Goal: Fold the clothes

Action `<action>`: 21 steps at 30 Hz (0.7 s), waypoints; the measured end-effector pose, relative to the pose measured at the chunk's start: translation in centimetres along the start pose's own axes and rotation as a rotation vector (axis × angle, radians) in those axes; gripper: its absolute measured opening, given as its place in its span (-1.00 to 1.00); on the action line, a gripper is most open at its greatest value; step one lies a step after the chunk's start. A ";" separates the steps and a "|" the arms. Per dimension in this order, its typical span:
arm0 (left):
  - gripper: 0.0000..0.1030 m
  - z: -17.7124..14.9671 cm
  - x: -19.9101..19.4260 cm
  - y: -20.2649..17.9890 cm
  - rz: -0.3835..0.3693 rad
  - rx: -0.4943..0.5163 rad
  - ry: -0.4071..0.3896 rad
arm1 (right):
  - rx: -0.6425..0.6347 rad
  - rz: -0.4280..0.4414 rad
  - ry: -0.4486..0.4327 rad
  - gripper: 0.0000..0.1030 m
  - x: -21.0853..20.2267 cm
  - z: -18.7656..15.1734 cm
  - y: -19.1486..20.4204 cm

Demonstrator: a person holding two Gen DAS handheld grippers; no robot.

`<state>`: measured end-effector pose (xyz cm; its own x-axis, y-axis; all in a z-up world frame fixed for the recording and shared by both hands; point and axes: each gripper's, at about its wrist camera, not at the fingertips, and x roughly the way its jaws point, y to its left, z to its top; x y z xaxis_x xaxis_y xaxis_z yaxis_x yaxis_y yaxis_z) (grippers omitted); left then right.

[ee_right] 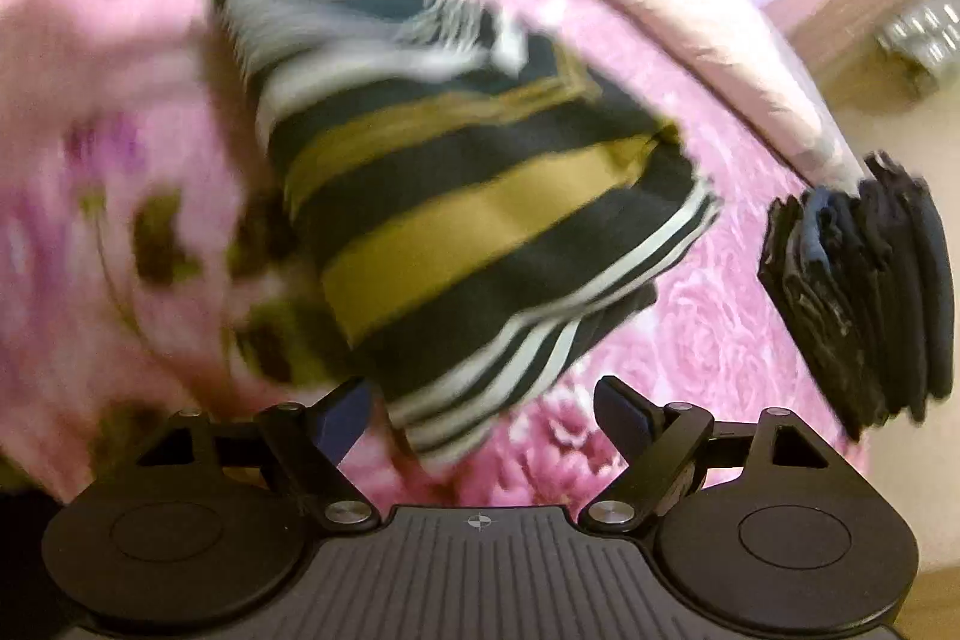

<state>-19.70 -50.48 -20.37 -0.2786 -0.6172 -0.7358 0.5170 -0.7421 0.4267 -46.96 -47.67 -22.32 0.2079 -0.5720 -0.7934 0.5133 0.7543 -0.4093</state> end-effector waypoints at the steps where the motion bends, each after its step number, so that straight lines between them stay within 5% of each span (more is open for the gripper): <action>1: -0.23 0.4 0.2 0.8 0.004 -0.048 -0.006 | 0.069 0.020 -0.026 0.62 -0.4 0.8 -1.0; 4: -0.23 1.9 2.0 3.5 0.004 -0.182 -0.009 | 0.326 0.080 -0.082 0.60 -0.4 2.8 -4.7; 5: -0.23 2.5 2.9 4.3 0.001 -0.215 -0.013 | 0.424 0.098 -0.080 0.23 0.3 3.2 -6.1; 7: -0.24 3.8 4.6 5.9 -0.005 -0.276 -0.024 | 0.605 0.145 -0.048 -0.08 2.4 3.7 -8.6; 9: -0.24 5.3 6.2 7.1 -0.030 -0.307 -0.048 | 0.733 0.161 -0.028 -0.09 4.6 3.9 -10.5; 13: -0.25 8.2 9.7 8.1 -0.111 -0.324 -0.084 | 0.756 0.201 -0.016 -0.09 8.8 5.1 -12.3; 18: -0.18 10.2 15.4 7.3 -0.152 -0.279 -0.016 | 0.847 0.307 -0.023 -0.08 14.0 3.4 -14.4; 21: -0.18 10.6 17.2 7.7 -0.158 -0.271 0.016 | 0.891 0.329 -0.040 -0.08 12.9 1.1 -15.4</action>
<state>-29.09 -69.63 -24.14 -0.3615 -0.4939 -0.7908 0.6656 -0.7306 0.1521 -51.24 -67.03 -25.76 0.4751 -0.3982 -0.7847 0.8668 0.3655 0.3394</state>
